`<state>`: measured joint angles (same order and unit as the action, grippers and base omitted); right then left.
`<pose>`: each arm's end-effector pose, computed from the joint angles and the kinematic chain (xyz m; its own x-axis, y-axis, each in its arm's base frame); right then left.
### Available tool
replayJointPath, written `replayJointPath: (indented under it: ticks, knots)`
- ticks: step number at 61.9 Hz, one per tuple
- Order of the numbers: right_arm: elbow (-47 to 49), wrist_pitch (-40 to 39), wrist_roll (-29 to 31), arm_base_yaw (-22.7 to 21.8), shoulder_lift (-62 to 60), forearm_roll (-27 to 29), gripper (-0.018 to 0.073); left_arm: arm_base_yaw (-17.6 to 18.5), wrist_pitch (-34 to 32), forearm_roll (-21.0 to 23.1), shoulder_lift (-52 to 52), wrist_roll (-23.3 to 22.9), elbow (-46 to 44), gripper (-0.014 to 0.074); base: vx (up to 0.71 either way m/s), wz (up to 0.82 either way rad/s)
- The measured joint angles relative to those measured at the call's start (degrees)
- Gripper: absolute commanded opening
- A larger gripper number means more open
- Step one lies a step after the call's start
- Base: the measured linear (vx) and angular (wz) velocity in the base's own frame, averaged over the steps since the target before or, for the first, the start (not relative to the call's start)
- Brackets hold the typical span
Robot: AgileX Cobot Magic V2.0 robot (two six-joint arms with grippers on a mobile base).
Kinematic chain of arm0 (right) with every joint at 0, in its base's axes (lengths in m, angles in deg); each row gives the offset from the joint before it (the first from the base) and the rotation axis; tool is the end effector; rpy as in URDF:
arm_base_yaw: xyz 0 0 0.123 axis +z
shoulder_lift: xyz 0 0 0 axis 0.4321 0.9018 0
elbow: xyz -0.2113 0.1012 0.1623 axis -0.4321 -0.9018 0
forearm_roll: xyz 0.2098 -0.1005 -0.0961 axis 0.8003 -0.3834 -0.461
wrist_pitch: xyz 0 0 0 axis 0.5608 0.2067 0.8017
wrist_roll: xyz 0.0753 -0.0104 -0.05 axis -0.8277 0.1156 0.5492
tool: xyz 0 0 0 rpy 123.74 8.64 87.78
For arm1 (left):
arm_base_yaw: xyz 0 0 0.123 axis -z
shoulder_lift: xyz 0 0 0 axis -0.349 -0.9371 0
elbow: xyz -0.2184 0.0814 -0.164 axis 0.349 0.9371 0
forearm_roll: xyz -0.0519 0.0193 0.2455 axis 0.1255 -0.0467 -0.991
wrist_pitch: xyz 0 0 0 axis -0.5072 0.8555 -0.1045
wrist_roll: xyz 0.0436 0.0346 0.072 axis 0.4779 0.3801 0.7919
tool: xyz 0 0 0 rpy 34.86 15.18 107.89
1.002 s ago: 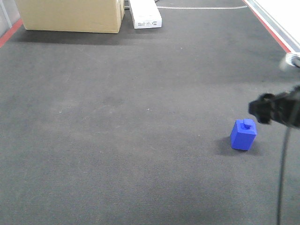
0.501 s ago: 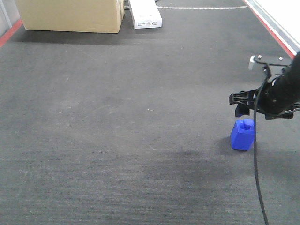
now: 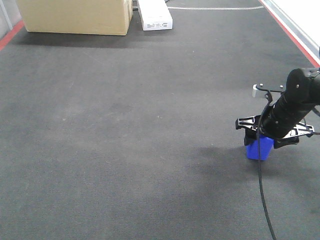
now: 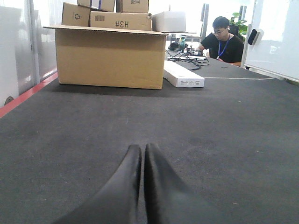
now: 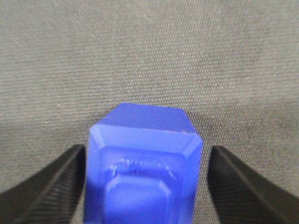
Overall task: Pour parts from conveyor to right shelf
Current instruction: 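Lower the open right gripper over the blue part and close it, then lift the blue part off the belt with the right gripper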
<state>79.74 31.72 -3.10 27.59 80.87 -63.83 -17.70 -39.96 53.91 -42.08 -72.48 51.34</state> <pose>0.3745 0.0139 0.1909 -0.9646 0.1344 -0.2271 0.1266 0.9908 0.0488 0.0563 -0.0029 0.2015 0.0377 -0.0121 -0.9992 0.0497 0.9987 -0.0102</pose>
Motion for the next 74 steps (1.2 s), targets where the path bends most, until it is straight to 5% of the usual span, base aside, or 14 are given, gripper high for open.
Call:
replayJointPath:
  ticks: [16,43,74]
  knots:
    - [0.2,-0.7,0.0,0.0,0.0,-0.8,-0.0017,0.0,0.0,0.0,0.0,0.0,0.0,-0.0006,0.00,0.00]
    - [-1.1,-2.2,4.2,3.4,-14.9,-5.7,-0.0006,0.0,0.0,0.0,0.0,0.0,0.0,-0.0006,0.00,0.00]
    - [-32.2,-17.9,4.6,5.3,-60.5,-3.9,-0.0006,0.0,0.0,0.0,0.0,0.0,0.0,-0.0006,0.00,0.00]
